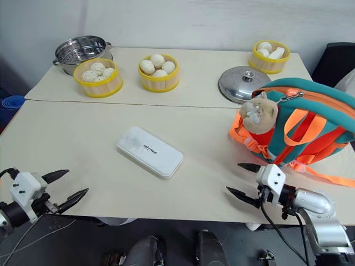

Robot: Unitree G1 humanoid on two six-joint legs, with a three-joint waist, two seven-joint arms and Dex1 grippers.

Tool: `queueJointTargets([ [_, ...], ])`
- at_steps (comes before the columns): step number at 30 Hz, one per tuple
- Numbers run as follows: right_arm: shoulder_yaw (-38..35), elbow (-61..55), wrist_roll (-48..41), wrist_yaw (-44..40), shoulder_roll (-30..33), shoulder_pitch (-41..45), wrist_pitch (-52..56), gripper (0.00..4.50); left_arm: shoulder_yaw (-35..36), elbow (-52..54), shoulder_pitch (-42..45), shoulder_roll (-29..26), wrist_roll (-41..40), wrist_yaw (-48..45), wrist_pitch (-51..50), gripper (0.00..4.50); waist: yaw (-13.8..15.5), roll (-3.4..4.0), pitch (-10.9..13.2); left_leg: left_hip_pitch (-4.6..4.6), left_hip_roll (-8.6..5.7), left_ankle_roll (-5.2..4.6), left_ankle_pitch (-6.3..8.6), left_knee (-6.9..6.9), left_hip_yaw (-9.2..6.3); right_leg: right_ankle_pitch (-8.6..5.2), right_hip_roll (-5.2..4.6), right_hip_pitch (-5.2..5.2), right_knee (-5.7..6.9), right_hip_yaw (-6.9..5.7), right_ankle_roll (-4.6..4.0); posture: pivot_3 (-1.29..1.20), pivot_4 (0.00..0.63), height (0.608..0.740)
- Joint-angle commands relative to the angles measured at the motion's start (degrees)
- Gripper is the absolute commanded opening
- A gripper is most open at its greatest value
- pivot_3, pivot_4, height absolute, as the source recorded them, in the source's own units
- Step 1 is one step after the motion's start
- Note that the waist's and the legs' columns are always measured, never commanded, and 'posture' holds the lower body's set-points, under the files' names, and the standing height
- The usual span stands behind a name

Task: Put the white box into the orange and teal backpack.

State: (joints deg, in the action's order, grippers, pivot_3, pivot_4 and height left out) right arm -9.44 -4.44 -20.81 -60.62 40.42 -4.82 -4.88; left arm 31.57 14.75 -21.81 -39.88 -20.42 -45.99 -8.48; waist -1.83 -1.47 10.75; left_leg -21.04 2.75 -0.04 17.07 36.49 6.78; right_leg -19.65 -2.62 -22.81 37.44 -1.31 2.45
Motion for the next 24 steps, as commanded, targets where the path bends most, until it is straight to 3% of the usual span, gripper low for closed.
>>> queueJointTargets([
  [1,-1.4,-2.2,-0.8,0.0,0.7,0.2,-0.8,4.45,0.7,-0.2,1.2,-0.8,-0.2,-0.3,1.3,4.5,0.0,0.0,0.0,0.02,0.0,0.0,-0.01,0.0,0.0,0.0,0.0,0.01,0.01,0.0,0.0,0.0,0.15,0.74],
  [6,1.2,-8.8,-3.7,-0.8,1.5,-0.4,5.3,4.45,0.2,1.4,6.1,-3.4,-3.9,-0.5,-5.3,4.5,0.1,0.0,0.0,0.03,0.0,0.02,-0.09,0.0,-0.01,0.0,0.0,0.01,0.08,-0.01,0.0,0.0,0.15,0.74],
  [11,9.4,-19.2,-4.6,1.0,2.4,3.7,18.1,2.9,-5.3,-4.5,19.1,-7.4,-1.7,1.9,-10.3,3.05,0.0,-0.01,0.0,0.03,0.0,0.1,-0.18,0.0,-0.1,0.0,0.0,0.0,0.18,-0.07,-0.01,0.0,0.15,0.74],
  [16,20.6,-16.9,4.7,5.9,-1.9,12.3,22.5,1.19,-18.7,-25.1,41.0,-6.3,9.4,5.9,-6.4,1.53,0.2,-0.11,-0.1,-0.03,-0.05,0.12,-0.27,0.01,-0.12,0.05,-0.01,-0.08,0.23,-0.14,-0.02,0.0,0.15,0.74],
  [19,24.0,-13.2,9.5,7.2,-3.2,15.0,20.4,0.24,-22.5,-36.3,49.9,-3.4,13.2,8.4,-1.3,0.68,0.4,-0.17,-0.1,-0.32,-0.07,0.17,-0.24,0.13,-0.08,0.08,-0.01,-0.35,0.29,-0.17,0.03,0.0,0.15,0.74],
  [21,24.9,-10.2,11.3,9.8,-6.1,16.9,18.9,0.0,-24.3,-39.1,53.4,-0.3,11.4,3.9,0.8,0.01,0.2,-0.2,-0.1,-0.67,-0.01,0.35,-0.23,0.65,0.03,0.08,0.02,-0.67,0.54,-0.13,0.06,0.0,0.15,0.74],
  [24,26.2,-7.2,13.0,11.4,-9.5,19.2,17.9,0.0,-27.0,-41.0,55.9,2.5,11.4,0.4,1.9,0.01,0.0,-0.22,-0.1,-0.88,-0.01,0.25,-0.16,0.82,0.15,0.13,0.03,-0.8,0.54,-0.07,0.14,0.0,0.15,0.74],
])
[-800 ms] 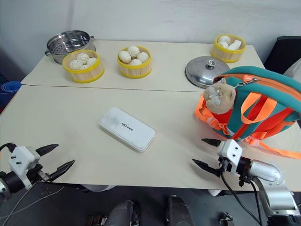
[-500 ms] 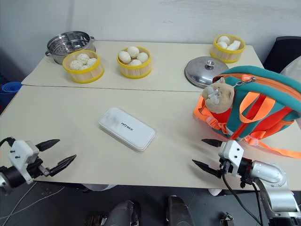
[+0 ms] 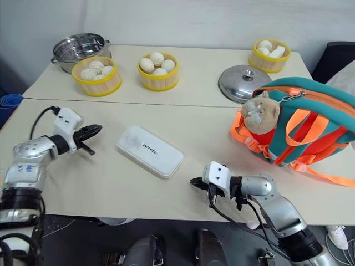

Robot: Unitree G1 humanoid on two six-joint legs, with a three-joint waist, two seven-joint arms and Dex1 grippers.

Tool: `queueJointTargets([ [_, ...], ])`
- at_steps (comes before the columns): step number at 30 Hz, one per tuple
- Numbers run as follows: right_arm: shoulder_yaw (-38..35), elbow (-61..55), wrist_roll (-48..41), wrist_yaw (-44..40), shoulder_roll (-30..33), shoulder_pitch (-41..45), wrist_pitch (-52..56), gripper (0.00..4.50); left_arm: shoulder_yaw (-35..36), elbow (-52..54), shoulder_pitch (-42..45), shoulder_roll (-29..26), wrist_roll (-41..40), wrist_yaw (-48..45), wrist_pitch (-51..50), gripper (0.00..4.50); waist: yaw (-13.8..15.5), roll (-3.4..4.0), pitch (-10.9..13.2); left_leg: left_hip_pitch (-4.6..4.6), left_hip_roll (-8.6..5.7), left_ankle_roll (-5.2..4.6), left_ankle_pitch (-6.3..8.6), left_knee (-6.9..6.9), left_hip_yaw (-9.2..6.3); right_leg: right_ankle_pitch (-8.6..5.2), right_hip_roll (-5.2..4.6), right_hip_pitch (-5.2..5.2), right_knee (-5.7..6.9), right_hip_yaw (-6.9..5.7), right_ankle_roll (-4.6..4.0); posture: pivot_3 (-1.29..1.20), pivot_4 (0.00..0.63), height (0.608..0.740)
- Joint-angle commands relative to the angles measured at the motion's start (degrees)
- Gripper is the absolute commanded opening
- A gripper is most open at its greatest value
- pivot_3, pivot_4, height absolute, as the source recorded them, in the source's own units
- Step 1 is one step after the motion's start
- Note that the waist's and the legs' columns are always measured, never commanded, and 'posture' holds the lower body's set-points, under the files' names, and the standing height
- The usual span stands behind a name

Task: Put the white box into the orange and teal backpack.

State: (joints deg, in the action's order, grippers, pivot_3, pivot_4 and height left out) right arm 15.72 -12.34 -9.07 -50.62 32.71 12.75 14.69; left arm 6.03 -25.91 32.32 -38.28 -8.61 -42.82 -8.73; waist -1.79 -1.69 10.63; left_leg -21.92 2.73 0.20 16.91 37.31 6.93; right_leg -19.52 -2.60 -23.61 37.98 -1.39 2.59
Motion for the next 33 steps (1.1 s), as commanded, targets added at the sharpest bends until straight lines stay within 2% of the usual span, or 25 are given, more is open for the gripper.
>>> queueJointTargets([
  [1,1.3,1.0,1.6,1.6,-2.7,2.0,-1.8,0.0,-2.0,-0.7,2.2,1.7,-0.2,-3.1,2.7,0.01,0.0,0.0,0.0,-0.17,0.0,0.0,0.0,0.12,0.01,0.03,0.01,-0.11,-0.01,0.01,0.06,0.0,0.15,0.74],
  [5,1.6,1.1,2.1,2.0,-4.2,3.2,-2.1,0.0,-3.7,-0.3,1.8,3.2,0.0,-5.1,3.4,0.01,0.1,0.0,0.0,-0.22,0.04,-0.01,0.0,0.35,0.0,0.05,0.03,-0.13,0.06,0.03,0.09,0.0,0.15,0.74],
  [8,0.6,0.5,1.7,1.3,-3.7,3.5,-1.6,0.0,-3.5,3.8,-1.1,3.0,-2.5,-9.2,2.5,0.01,0.0,0.0,0.0,-0.18,0.04,-0.04,-0.03,0.48,-0.02,0.08,0.04,-0.06,0.16,0.07,0.14,0.0,0.15,0.74],
  [15,-3.6,0.9,0.4,-3.5,3.4,4.6,0.0,0.0,-0.9,25.5,-16.3,-2.0,-11.5,-15.8,-9.6,0.01,0.1,0.01,0.0,-0.17,0.05,-0.05,-0.01,0.51,-0.05,0.08,0.0,-0.08,0.28,0.11,0.15,0.0,0.15,0.74],
  [20,-4.6,3.4,0.6,-5.7,5.7,5.2,-0.3,0.0,0.6,36.2,-24.4,-1.5,-13.7,-12.0,-15.1,0.01,0.1,0.01,0.0,-0.14,0.05,-0.08,0.02,0.49,-0.1,0.08,-0.02,-0.02,0.22,0.1,0.14,0.0,0.15,0.74],
  [24,-5.0,4.8,1.5,-7.3,7.6,4.7,0.2,0.0,2.9,37.3,-26.0,-2.3,-13.1,-5.4,-25.2,0.01,0.2,0.01,0.0,-0.13,0.04,-0.19,0.06,0.48,-0.15,0.08,-0.02,0.01,0.22,0.09,0.14,0.0,0.15,0.74],
  [26,-5.5,6.0,2.2,-8.1,9.0,4.3,-0.9,0.0,7.9,38.6,-26.1,-3.6,-23.6,-6.0,-41.1,0.39,0.1,0.01,0.0,-0.14,0.04,-0.22,0.08,0.48,-0.14,0.08,-0.01,0.01,0.22,0.08,0.15,0.0,0.15,0.74],
  [27,-5.8,7.0,2.6,-8.3,9.6,4.5,-1.5,0.0,7.0,38.7,-26.2,-8.0,-26.3,-7.2,-53.1,0.51,0.0,0.0,0.0,-0.14,0.05,-0.21,0.08,0.48,-0.15,0.08,-0.01,0.0,0.25,0.08,0.15,0.0,0.15,0.74],
  [28,-5.9,7.9,2.8,-8.5,10.0,4.8,-2.2,0.0,5.8,38.4,-25.9,-11.3,-28.3,-8.0,-61.9,0.87,0.0,-0.07,0.0,-0.13,0.06,-0.2,0.07,0.48,-0.18,0.08,0.0,0.0,0.25,0.06,0.15,0.0,0.15,0.74],
  [29,-5.8,8.8,2.9,-8.7,10.1,5.2,-2.7,0.0,6.2,37.0,-24.8,-12.0,-30.3,-7.8,-67.0,1.14,-0.3,-0.09,0.0,-0.12,0.06,-0.17,0.06,0.47,-0.21,0.08,0.03,0.01,0.26,0.04,0.14,0.0,0.15,0.74],
  [31,-5.4,10.4,3.2,-8.7,10.0,6.2,-3.8,0.0,8.2,33.6,-21.1,-10.9,-34.3,-7.5,-74.3,1.74,-0.3,0.24,-0.1,0.22,-0.01,-0.1,0.02,0.31,-0.17,0.07,-0.02,0.3,0.12,0.12,0.14,0.0,0.15,0.74],
  [33,-4.8,11.7,3.9,-8.9,9.9,7.0,-5.2,0.0,11.1,29.4,-16.1,-7.7,-35.5,-5.5,-80.9,2.34,-0.1,0.24,-0.1,0.79,-0.05,-0.25,0.1,0.04,-0.13,0.05,-0.04,0.89,-0.14,0.12,0.16,0.0,0.15,0.74],
])
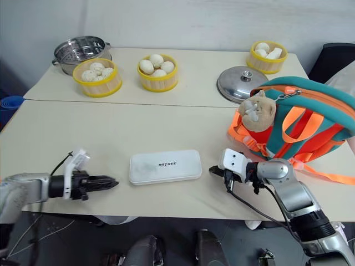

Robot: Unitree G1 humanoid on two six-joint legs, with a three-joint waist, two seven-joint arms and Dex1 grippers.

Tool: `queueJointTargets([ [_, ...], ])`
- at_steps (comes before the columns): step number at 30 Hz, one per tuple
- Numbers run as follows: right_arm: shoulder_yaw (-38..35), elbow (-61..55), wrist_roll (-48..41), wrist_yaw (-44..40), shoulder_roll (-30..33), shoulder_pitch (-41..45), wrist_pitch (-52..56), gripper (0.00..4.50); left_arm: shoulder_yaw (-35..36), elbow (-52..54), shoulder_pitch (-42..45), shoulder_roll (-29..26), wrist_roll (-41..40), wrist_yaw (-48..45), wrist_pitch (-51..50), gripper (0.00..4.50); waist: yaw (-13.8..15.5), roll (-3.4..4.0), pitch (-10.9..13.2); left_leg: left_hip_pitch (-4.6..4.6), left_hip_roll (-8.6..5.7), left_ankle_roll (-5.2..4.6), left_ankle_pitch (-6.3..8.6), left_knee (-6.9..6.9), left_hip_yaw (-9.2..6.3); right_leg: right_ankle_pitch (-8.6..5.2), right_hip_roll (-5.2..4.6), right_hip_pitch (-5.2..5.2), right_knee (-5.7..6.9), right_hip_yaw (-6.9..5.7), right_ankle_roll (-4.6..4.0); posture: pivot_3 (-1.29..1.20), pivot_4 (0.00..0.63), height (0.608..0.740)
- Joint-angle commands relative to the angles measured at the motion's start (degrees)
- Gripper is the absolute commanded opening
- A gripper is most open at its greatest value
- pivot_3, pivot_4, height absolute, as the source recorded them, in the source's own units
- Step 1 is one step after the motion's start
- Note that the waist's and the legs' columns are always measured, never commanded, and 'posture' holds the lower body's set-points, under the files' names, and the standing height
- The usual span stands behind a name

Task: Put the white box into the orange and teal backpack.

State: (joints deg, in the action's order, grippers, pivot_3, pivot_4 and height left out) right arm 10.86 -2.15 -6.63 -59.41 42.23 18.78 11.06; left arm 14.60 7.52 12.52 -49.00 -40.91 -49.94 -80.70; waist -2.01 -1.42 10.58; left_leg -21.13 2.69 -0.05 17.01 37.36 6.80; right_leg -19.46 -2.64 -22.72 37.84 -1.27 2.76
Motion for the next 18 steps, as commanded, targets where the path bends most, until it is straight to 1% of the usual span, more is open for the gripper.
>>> queueJointTargets([
  [1,0.3,2.0,1.7,-0.2,0.1,1.3,-2.0,0.0,2.6,-6.2,5.7,3.8,-4.5,2.6,-10.6,2.64,0.3,-0.12,0.0,0.03,0.0,0.01,0.0,-0.01,-0.02,0.0,0.01,0.02,0.02,-0.03,0.0,0.0,0.15,0.74],
  [2,0.6,2.4,2.0,-0.3,-0.1,1.6,-2.3,0.0,2.4,-8.2,7.1,4.4,-5.5,3.9,-11.6,2.95,0.3,-0.18,0.0,-0.02,0.02,0.13,-0.07,0.01,-0.06,0.0,0.05,0.01,0.01,-0.07,0.0,0.0,0.15,0.74],
  [5,2.3,3.9,3.5,-0.6,-1.2,2.9,-4.8,0.0,-1.6,-15.4,11.2,6.5,-9.7,9.4,-11.8,3.87,0.4,-0.15,0.0,0.01,0.0,0.25,-0.13,-0.01,-0.1,0.0,0.01,0.04,0.03,-0.09,0.0,0.0,0.15,0.74],
  [7,2.9,4.4,4.0,-0.7,-1.7,3.4,-5.4,0.0,-1.8,-19.7,13.5,7.6,-12.3,13.4,-11.8,4.45,0.4,-0.16,-0.1,0.05,-0.01,0.26,-0.13,0.02,-0.1,0.0,0.0,0.08,0.04,-0.09,0.0,0.0,0.15,0.74],
  [11,4.1,5.3,5.1,-1.0,-3.1,4.1,-7.4,0.0,-1.2,-24.5,17.0,11.4,-16.5,20.5,-11.8,4.48,0.4,-0.14,-0.1,0.16,-0.01,0.28,-0.14,0.02,-0.1,0.0,-0.01,0.16,0.08,-0.08,0.0,0.0,0.15,0.74],
  [15,4.7,6.3,5.8,-1.2,-4.1,4.5,-8.5,0.0,-4.2,-27.6,18.2,12.4,-23.4,25.7,-11.8,4.48,0.4,-0.12,-0.1,0.17,-0.01,0.3,-0.15,0.06,-0.12,0.0,-0.01,0.18,0.11,-0.09,0.0,0.0,0.15,0.74],
  [18,5.1,7.3,6.6,-0.9,-5.4,5.4,-9.8,0.0,-3.9,-29.8,19.4,14.4,-27.3,29.6,-11.8,4.48,0.5,-0.13,-0.1,0.19,-0.01,0.32,-0.14,0.07,-0.12,0.0,-0.02,0.2,0.11,-0.1,0.01,0.0,0.15,0.74],
])
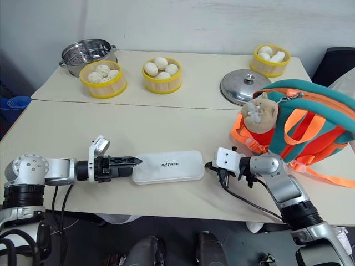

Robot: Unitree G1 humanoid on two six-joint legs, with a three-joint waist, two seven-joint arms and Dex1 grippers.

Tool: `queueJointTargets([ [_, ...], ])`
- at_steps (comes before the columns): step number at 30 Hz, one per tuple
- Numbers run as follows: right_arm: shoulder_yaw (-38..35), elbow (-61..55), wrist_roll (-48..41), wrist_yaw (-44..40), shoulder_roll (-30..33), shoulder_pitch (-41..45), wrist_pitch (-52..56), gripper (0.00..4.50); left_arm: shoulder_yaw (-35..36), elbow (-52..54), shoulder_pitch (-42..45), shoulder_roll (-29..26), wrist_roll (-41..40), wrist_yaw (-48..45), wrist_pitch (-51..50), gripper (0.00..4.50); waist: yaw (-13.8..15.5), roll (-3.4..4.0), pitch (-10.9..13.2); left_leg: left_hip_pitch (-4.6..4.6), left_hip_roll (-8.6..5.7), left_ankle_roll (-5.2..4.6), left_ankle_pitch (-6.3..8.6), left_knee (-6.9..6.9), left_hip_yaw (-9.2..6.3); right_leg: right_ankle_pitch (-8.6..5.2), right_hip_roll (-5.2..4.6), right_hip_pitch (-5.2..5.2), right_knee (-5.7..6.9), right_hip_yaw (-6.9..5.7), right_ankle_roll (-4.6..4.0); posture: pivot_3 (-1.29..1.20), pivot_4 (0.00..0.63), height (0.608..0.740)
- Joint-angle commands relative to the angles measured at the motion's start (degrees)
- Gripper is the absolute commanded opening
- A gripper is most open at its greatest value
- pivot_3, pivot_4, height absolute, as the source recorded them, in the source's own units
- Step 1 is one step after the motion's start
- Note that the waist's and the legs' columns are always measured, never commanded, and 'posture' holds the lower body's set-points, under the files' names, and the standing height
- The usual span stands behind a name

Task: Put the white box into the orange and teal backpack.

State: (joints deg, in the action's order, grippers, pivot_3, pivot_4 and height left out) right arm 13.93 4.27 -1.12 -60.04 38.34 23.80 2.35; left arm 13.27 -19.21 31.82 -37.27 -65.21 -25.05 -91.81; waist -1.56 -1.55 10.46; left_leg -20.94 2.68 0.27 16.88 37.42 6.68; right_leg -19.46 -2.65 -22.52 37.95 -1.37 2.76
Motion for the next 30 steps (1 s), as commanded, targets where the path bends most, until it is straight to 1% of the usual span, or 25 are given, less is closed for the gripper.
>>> queueJointTargets([
  [1,2.2,1.2,1.2,-0.3,-1.9,0.6,-1.4,0.0,-1.9,-4.3,0.8,3.7,-4.2,6.1,-0.7,4.48,0.0,-0.01,0.0,0.02,-0.01,0.0,0.0,0.01,0.0,0.0,-0.01,0.03,0.0,0.0,0.0,0.0,0.15,0.74],
  [5,2.4,1.4,1.2,-1.0,-2.6,0.4,-2.7,0.0,-2.5,-6.1,2.4,5.8,-11.2,9.8,-0.7,4.48,0.0,-0.02,0.0,0.01,0.0,0.0,0.01,0.07,-0.01,0.0,-0.01,0.05,0.0,-0.02,0.0,0.0,0.15,0.74],
  [6,2.3,1.3,1.1,-1.2,-2.6,0.1,-2.9,0.0,-3.1,-6.0,2.5,6.1,-12.9,10.6,-0.7,4.09,0.0,-0.03,0.0,0.01,0.0,0.01,0.01,0.06,-0.01,0.0,-0.01,0.04,0.0,-0.02,0.0,0.0,0.15,0.74],
  [7,2.2,1.2,1.1,-1.3,-2.5,0.0,-3.1,0.0,-3.5,-6.0,2.5,6.1,-14.2,11.5,-0.7,3.89,0.0,-0.03,0.0,0.0,0.0,0.02,0.02,0.06,-0.01,0.0,0.0,0.02,0.0,-0.02,0.0,0.0,0.15,0.74],
  [10,1.5,0.5,0.4,-1.3,-2.2,-1.1,-3.6,0.0,-4.8,-6.0,2.6,6.1,-18.3,13.6,-0.7,2.98,-0.1,-0.03,0.0,-0.06,0.02,0.07,-0.01,0.06,-0.01,0.0,0.02,-0.04,0.0,-0.02,0.0,0.0,0.15,0.74],
  [12,-0.3,-0.6,-0.9,-0.6,-2.2,-2.4,-3.1,0.0,-5.2,-4.7,2.3,5.8,-20.3,14.4,-0.7,2.34,-0.1,-0.03,0.0,-0.07,0.02,0.09,-0.02,0.06,-0.01,0.0,0.03,-0.04,0.0,-0.02,0.0,0.0,0.15,0.74],
  [13,-2.0,-2.2,-2.9,-0.4,-2.3,-3.8,-1.3,0.0,-4.9,-3.0,1.9,5.8,-20.2,14.5,-0.7,2.1,0.0,-0.03,0.0,-0.07,0.02,0.09,-0.02,0.07,-0.01,0.0,0.03,-0.04,-0.01,-0.02,0.0,0.0,0.15,0.74],
  [14,-3.8,-4.1,-5.0,-0.1,-2.2,-5.4,1.1,0.27,-3.9,0.1,1.2,6.0,-19.5,13.7,-0.7,1.61,0.0,-0.04,0.0,-0.11,0.02,0.09,-0.02,0.07,-0.01,0.0,0.03,-0.05,-0.03,-0.03,0.0,0.0,0.15,0.74],
  [15,-5.8,-6.9,-7.9,-0.4,-1.8,-7.8,4.3,0.33,-4.1,5.7,-0.3,5.3,-17.0,11.5,1.2,1.55,0.0,-0.03,0.0,-0.14,0.02,0.09,-0.02,0.07,-0.06,0.0,0.03,-0.05,-0.04,-0.06,0.0,0.0,0.15,0.74],
  [16,-7.3,-9.3,-10.3,-0.9,-1.3,-10.0,5.9,0.47,-5.3,11.3,-2.0,4.1,-14.0,8.5,4.1,1.37,0.1,-0.03,0.0,-0.17,0.01,0.08,-0.01,0.1,-0.06,0.0,0.02,-0.06,-0.06,-0.06,0.0,0.0,0.15,0.74],
  [17,-9.4,-11.7,-12.4,-1.0,-0.9,-12.7,6.2,0.82,-6.9,17.6,-4.4,2.3,-9.9,2.6,9.6,1.37,0.0,-0.02,0.0,-0.27,0.01,0.09,-0.01,0.01,-0.09,0.0,0.02,-0.11,-0.11,-0.06,0.0,0.0,0.15,0.74],
  [18,-12.0,-14.4,-14.4,-0.3,-0.6,-15.9,7.2,1.07,-8.6,22.8,-7.0,0.3,-5.2,-4.0,16.3,1.37,0.0,0.0,0.0,-0.27,0.0,0.13,0.02,-0.04,-0.09,-0.01,0.02,-0.11,-0.15,-0.06,-0.01,0.0,0.15,0.74],
  [20,-15.6,-18.0,-17.3,0.8,-0.2,-20.3,8.6,1.78,-11.4,28.2,-10.6,-2.6,1.9,-14.4,26.2,1.37,-0.1,0.07,0.1,-0.27,0.0,0.19,0.03,-0.16,-0.04,-0.03,0.05,-0.13,-0.27,-0.05,-0.04,0.0,0.15,0.74],
  [21,-19.2,-20.5,-19.9,2.0,-0.4,-23.8,10.3,2.14,-12.4,30.1,-12.8,-3.8,6.1,-21.1,33.5,1.37,-0.1,0.1,0.1,-0.24,0.0,0.21,0.02,-0.22,0.02,-0.04,0.06,-0.13,-0.32,-0.02,-0.06,0.0,0.15,0.74],
  [22,-22.6,-22.6,-22.3,2.8,-0.4,-27.1,11.4,2.51,-13.0,31.1,-14.5,-4.3,9.5,-26.6,40.0,1.37,-0.1,0.15,0.1,-0.23,0.02,0.22,0.01,-0.22,0.09,-0.05,0.1,-0.13,-0.35,0.04,-0.08,0.0,0.15,0.74],
  [23,-25.4,-24.3,-24.0,3.5,-0.4,-29.7,12.1,2.83,-13.1,31.4,-15.7,-4.3,11.8,-30.3,44.6,1.37,0.0,0.18,0.1,-0.22,0.02,0.23,-0.02,-0.3,0.11,-0.05,0.1,-0.14,-0.41,0.06,-0.09,0.0,0.15,0.74],
  [24,-29.7,-25.6,-26.4,5.2,-1.0,-32.8,13.7,3.22,-14.0,31.3,-16.6,-4.6,15.7,-34.1,50.8,1.37,0.0,0.18,0.1,-0.16,0.03,0.24,-0.03,-0.36,0.11,-0.07,0.1,-0.13,-0.42,0.06,-0.11,0.0,0.15,0.74],
  [27,-38.5,-26.6,-29.4,9.5,-2.3,-37.8,14.7,4.27,-16.1,28.5,-17.3,-4.2,24.9,-40.3,63.9,1.37,0.1,0.18,0.1,-0.16,0.05,0.19,-0.01,-0.36,0.06,-0.09,0.1,-0.1,-0.41,0.05,-0.18,0.0,0.15,0.74],
  [28,-40.6,-26.8,-30.4,10.6,-2.6,-38.7,15.1,4.49,-16.5,27.6,-17.3,-4.0,26.4,-41.5,65.8,1.37,0.1,0.18,0.1,-0.16,0.04,0.01,0.11,-0.36,0.05,-0.07,0.1,-0.09,-0.43,0.06,-0.2,0.0,0.15,0.74],
  [30,-45.0,-27.6,-32.9,12.4,-2.9,-40.1,16.4,4.49,-16.1,26.7,-17.1,-3.1,27.1,-43.1,67.5,1.37,0.0,0.18,0.1,-0.17,0.04,-0.2,0.12,-0.38,0.05,-0.07,0.08,-0.09,-0.43,0.07,-0.19,0.0,0.15,0.74],
])
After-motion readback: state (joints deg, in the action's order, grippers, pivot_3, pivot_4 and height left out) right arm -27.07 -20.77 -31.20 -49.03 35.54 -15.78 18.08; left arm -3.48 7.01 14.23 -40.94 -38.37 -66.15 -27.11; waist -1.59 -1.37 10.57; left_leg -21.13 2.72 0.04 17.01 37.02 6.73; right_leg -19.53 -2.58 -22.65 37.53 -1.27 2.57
